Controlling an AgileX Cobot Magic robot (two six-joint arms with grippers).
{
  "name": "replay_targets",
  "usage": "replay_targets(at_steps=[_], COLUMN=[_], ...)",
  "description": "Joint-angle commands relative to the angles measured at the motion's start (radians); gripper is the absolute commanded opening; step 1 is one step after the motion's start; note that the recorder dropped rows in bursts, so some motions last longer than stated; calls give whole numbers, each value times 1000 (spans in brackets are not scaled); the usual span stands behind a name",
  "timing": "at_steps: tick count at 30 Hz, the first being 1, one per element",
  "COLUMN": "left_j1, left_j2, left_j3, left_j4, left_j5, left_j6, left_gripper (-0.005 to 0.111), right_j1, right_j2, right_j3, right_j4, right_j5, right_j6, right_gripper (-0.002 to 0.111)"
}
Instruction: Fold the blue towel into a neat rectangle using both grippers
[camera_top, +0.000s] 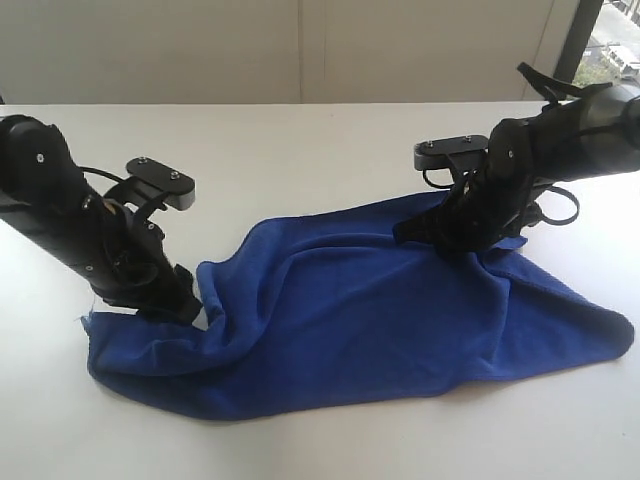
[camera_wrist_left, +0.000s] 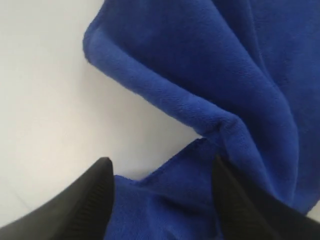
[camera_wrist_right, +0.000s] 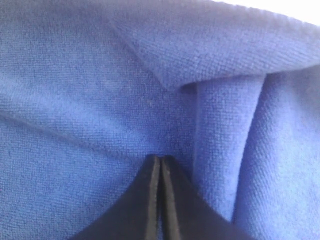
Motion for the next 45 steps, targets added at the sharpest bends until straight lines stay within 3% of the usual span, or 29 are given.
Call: replay_targets(at_steps=[1,14,23,25,26,30,32,37,39,45], left_j1=[-4,-4,-4,-4,-4,-4,14,143,176,186], left_j2=[-3,88,88,88,81,34,-32,-63,-54,10], left_j3=[4,4,4,4,4,4,4,4,4,6], left_j4=[-103,-133,-111,-86,-64,-49,41,288,293,319], left_j5=[33,6,0,-2,-16,-63,-84,-7,38,69], left_j6=[140,237,239,241,216,152,17,-367,-393,-481], left_gripper=[62,61,21,5,0,0,0,0,0,0], right_j1=[-8,-8,-8,-8,-8,-8,-8,-8,-10,-12], right_j2=[31,35,35,35,35,35,35,35,35,35], right_j3=[20,27,27,27,27,27,27,27,27,27], right_j4=[-21,-21,-21,-21,-21,-21,-21,-21,-21,-30], right_j5=[26,26,24,17,15,15,18,19,17,19], right_j6=[-13,-13,-13,-13,-13,-13,-13,28,51,149], right_gripper=[0,0,0,0,0,0,0,0,0,0])
